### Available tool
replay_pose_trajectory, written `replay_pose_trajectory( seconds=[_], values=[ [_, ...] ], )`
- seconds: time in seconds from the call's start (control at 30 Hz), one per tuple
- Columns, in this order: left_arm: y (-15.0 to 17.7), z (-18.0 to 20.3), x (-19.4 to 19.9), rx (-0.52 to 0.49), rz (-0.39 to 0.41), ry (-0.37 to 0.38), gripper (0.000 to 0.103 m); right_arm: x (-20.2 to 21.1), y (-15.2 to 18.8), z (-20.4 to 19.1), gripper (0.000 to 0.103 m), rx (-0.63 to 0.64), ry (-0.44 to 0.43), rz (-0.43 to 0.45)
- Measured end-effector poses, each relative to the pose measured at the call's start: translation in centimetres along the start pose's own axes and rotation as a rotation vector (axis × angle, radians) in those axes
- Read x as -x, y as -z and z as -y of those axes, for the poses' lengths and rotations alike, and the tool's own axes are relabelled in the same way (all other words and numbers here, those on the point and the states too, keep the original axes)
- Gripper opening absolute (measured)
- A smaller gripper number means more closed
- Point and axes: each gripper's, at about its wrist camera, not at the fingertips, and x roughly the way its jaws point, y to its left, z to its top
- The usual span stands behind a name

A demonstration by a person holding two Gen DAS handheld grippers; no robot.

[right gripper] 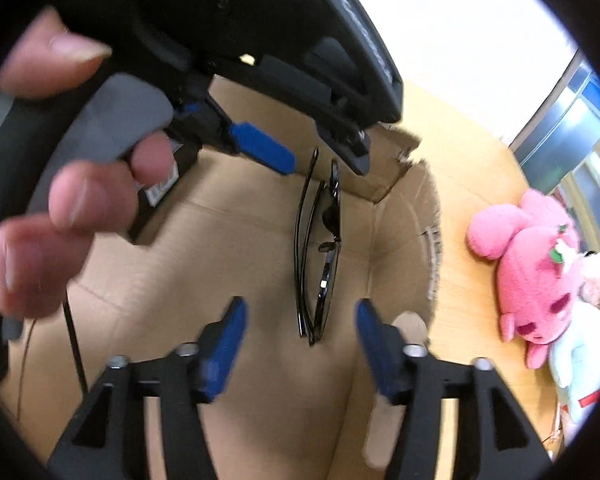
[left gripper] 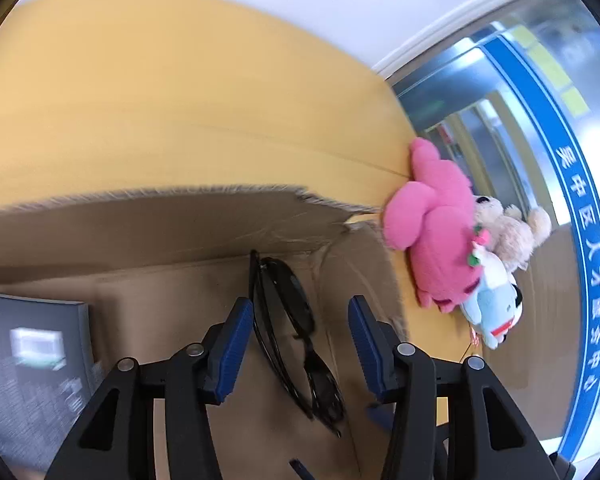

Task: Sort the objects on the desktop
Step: 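Open the right gripper to drop the sunglasses into the box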

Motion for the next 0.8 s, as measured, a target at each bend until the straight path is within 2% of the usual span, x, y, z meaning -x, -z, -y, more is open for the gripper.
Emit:
replay_pose_trajectory(
  seconds=[0.17,0.3,0.33,0.37,0.47,0.53,0.63,0.7,0.8],
  values=[
    [2.0,2.6,6.8,-0.094,0.107,-0.054,0.052,5.7,1.9,0.5,0.068,-0.067,-0.031,0.094],
    [5.9,4.9,13.6,-0.203,0.247,-0.126,0.059,9.9,4.1,1.9,0.071,-0.136,-0.046,0.171],
    [7.4,5.5,15.5,-0.233,0.293,-0.168,0.061,9.3,3.0,3.1,0.071,-0.150,-0.059,0.186],
    [9.1,6.1,17.4,-0.267,0.344,-0.210,0.062,10.1,3.3,3.1,0.071,-0.165,-0.066,0.202],
    [14.2,7.3,21.8,-0.338,0.484,-0.330,0.075,11.3,5.3,4.6,0.071,-0.204,-0.081,0.257],
    [18.2,7.6,24.5,-0.362,0.586,-0.427,0.090,13.0,6.3,3.4,0.072,-0.222,-0.073,0.282],
    [24.3,7.1,27.8,-0.363,0.722,-0.568,0.103,14.7,7.6,2.2,0.075,-0.231,-0.073,0.331],
    [27.4,6.4,29.0,-0.361,0.774,-0.641,0.103,16.0,8.7,1.4,0.078,-0.229,-0.087,0.369],
    [31.1,4.9,30.0,-0.346,0.794,-0.732,0.103,16.4,9.8,-0.1,0.079,-0.199,-0.106,0.395]
  ],
)
